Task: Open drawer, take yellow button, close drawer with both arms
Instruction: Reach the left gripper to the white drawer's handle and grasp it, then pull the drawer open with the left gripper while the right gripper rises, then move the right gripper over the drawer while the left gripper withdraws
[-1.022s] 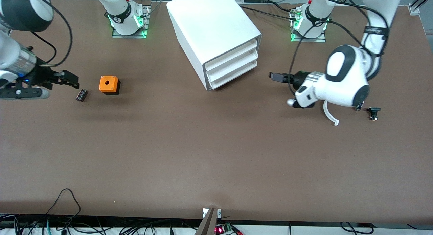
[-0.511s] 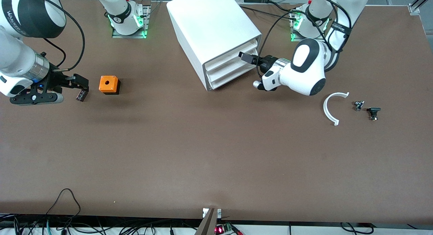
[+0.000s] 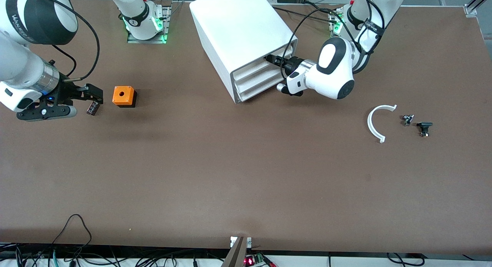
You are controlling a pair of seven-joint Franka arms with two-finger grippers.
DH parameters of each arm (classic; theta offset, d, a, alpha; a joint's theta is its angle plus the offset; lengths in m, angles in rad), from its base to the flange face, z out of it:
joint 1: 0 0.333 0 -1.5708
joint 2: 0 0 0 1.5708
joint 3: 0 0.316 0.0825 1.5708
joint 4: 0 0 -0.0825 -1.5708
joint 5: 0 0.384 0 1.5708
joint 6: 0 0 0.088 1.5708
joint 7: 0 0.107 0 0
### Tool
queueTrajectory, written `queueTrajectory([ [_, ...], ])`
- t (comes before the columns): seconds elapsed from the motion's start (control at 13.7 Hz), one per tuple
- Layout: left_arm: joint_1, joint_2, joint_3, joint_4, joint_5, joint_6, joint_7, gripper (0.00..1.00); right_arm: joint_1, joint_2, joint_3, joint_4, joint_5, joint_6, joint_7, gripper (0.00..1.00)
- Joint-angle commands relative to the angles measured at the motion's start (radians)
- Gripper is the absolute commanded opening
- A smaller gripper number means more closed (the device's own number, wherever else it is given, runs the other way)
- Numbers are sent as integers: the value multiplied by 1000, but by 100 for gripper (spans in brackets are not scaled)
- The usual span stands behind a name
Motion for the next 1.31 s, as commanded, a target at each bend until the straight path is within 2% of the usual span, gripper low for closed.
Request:
queueTrajectory([
  [0.0, 20, -19, 11, -16, -2, 16, 29, 0, 18, 14, -3, 25, 9, -13, -21, 100],
  [0.22, 36, -30, 152, 17, 0, 89, 30, 0, 22, 19, -1, 25, 14, -13, -21, 100],
  [0.44, 43, -27, 203, 47, 0, 202, 35, 0, 62, 19, 14, 53, 66, -13, -18, 100],
  [0.51, 47, -27, 203, 47, 0, 235, 36, 15, 86, 22, 14, 73, 87, -10, -18, 100],
  [0.58, 49, -33, 203, 47, -2, 253, 35, 98, 125, 42, 16, 102, 94, -4, -16, 100],
  [0.8, 75, -70, 205, 47, 3, 266, 36, 100, 246, 126, 17, 234, 81, -13, -15, 100],
  [0.88, 90, -84, 206, 47, 45, 284, 38, 100, 261, 146, 17, 255, 84, -12, -15, 100],
  [1.1, 119, -152, 251, 129, 344, 290, 35, 100, 278, 174, 20, 263, 91, 6, -24, 100],
  [1.24, 136, -179, 269, 186, 468, 292, 35, 100, 304, 186, 57, 263, 89, 54, -28, 100],
])
